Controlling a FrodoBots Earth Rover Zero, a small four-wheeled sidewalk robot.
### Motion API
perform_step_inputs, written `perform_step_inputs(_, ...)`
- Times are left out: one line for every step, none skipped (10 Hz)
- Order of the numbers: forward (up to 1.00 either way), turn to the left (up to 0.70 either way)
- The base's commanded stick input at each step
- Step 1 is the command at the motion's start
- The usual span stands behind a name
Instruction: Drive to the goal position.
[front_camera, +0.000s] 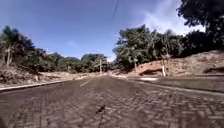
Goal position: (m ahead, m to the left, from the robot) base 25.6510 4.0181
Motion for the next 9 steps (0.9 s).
perform_step_inputs(1.00,0.00)
perform_step_inputs(1.00,0.00)
perform_step_inputs(1.00,0.00)
perform_step_inputs(1.00,0.00)
perform_step_inputs(1.00,0.00)
perform_step_inputs(1.00,0.00)
perform_step_inputs(1.00,0.00)
perform_step_inputs(1.00,0.00)
perform_step_inputs(1.00,0.00)
